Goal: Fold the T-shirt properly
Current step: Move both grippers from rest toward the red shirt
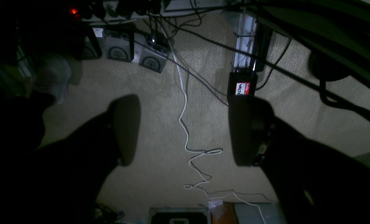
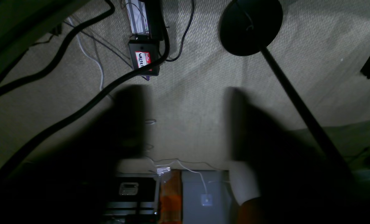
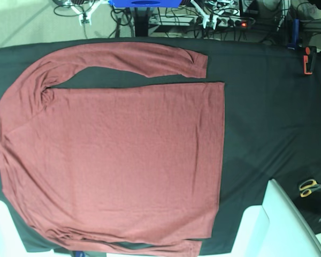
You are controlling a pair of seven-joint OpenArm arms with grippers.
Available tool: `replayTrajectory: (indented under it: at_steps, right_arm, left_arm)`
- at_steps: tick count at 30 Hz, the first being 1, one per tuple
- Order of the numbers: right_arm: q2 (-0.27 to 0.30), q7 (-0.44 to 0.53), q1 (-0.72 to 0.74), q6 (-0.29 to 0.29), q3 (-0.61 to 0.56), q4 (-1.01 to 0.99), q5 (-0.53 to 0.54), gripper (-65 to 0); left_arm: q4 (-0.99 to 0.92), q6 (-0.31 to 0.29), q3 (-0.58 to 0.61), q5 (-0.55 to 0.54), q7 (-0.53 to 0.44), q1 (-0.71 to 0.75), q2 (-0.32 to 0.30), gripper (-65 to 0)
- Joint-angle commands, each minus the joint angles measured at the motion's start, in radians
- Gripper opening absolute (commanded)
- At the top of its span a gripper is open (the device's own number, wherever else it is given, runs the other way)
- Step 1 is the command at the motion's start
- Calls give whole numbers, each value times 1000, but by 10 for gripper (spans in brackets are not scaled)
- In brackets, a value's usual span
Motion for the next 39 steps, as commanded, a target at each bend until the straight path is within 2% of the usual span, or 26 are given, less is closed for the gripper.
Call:
replayTrajectory:
  at_steps: [1,2,3,5,7,8,9,10,11,12,20,23,29,33,39]
  right_arm:
    - [3,-1,-6,6,2,0,1,-536]
    - [3,-1,-6,6,2,0,1,-642]
    - [3,-1,-4,6,2,0,1,-650]
    - [3,-1,-4,6,2,0,1,-587]
    - [3,-1,-4,6,2,0,1,-575]
    - [3,-1,-4,6,2,0,1,-575]
    - [3,-1,-4,6,2,0,1,-575]
    - [3,-1,-6,6,0,0,1,-575]
    - [3,-1,-6,6,-1,0,1,-575]
    - [3,-1,-6,6,-1,0,1,-573]
    - [3,-1,-8,6,-4,0,-4,-576]
    - [3,-5,-8,6,-4,0,-4,-650]
    - [3,-14,-61,6,0,118,1,-647]
    - [4,-159,-163,6,2,347,1,-647]
    - [4,-397,-342,6,3,850,1,-647]
  left_arm:
    - [2,5,0,-1,-5,7,-5,-216]
    - [2,5,0,-1,-5,7,-5,-216]
    - [2,5,0,-1,-5,7,-5,-216]
    - [2,5,4,-1,-5,7,-5,-217]
    - [2,5,7,-1,-5,7,-5,-222]
    - [2,5,7,-1,-5,7,-5,-248]
    - [1,5,7,-1,-5,7,-5,-308]
    - [1,5,7,-1,-5,7,-5,-408]
    - [1,5,4,-1,-5,7,-5,-546]
    - [1,5,3,-1,-5,7,-5,-650]
    - [21,5,0,-1,-5,22,-5,-650]
    - [84,5,3,-1,-5,56,-5,-650]
    - [280,5,-3,-3,-5,163,-32,-650]
    - [372,5,-3,-3,-5,214,-46,-650]
    - [458,5,-3,-3,-5,265,-63,-650]
